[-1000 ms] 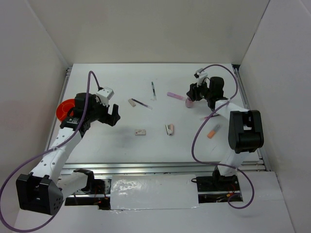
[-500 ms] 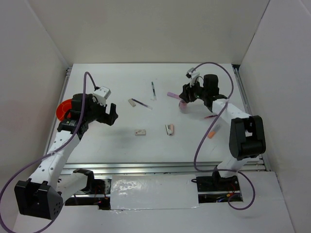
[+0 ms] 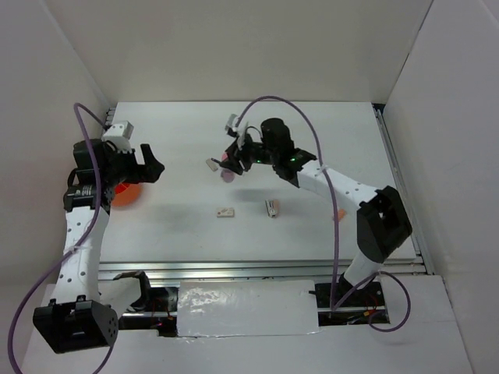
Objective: Sort the stationery into containers
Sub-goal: Place the stationery at the center of the board, then pick up the stationery from the center of the board, then place the stationery in the storage box, then pick up the pen from the center of the board.
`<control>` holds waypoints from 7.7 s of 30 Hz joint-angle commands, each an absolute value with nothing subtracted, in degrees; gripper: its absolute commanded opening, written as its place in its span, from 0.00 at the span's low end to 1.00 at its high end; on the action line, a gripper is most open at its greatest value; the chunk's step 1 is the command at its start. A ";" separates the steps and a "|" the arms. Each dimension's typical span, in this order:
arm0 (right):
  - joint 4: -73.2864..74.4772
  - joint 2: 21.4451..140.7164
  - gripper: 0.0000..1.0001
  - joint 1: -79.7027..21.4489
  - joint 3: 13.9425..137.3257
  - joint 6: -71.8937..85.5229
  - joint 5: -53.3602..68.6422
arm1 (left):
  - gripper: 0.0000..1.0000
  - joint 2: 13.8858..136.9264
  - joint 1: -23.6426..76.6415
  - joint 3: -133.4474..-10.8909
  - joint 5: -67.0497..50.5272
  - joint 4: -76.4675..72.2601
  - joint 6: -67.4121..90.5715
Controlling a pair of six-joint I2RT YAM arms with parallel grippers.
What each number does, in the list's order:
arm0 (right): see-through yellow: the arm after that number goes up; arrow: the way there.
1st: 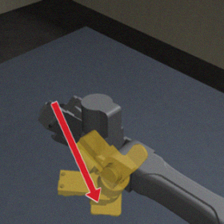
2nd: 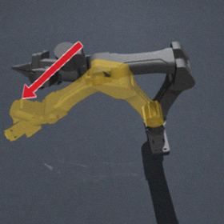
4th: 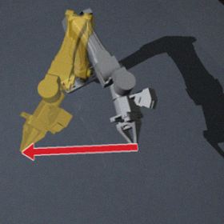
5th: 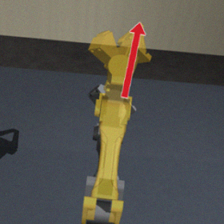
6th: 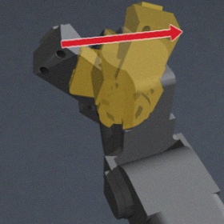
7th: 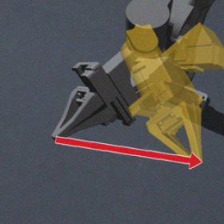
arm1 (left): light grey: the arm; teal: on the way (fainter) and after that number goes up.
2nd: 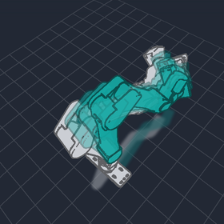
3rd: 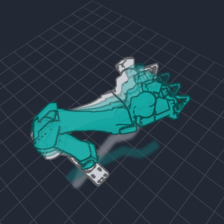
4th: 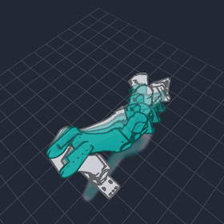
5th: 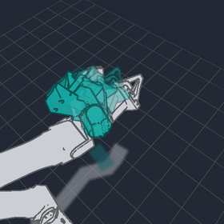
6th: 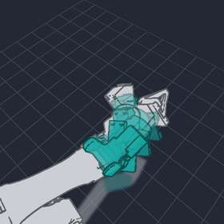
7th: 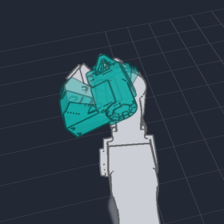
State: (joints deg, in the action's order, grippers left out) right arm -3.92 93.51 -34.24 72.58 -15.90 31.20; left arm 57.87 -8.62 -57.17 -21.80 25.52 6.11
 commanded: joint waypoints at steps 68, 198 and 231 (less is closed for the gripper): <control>8.53 69.35 0.78 -7.65 59.95 -0.35 30.59 | 0.99 81.29 15.02 -66.09 -13.64 32.62 -6.59; 30.76 135.97 0.46 -31.73 120.33 -3.85 2.95 | 0.81 78.76 -27.60 -80.86 -28.12 33.67 -15.20; 44.64 144.05 0.37 -37.18 129.11 -20.12 4.74 | 0.81 76.64 -27.60 -81.56 -33.84 36.30 -18.19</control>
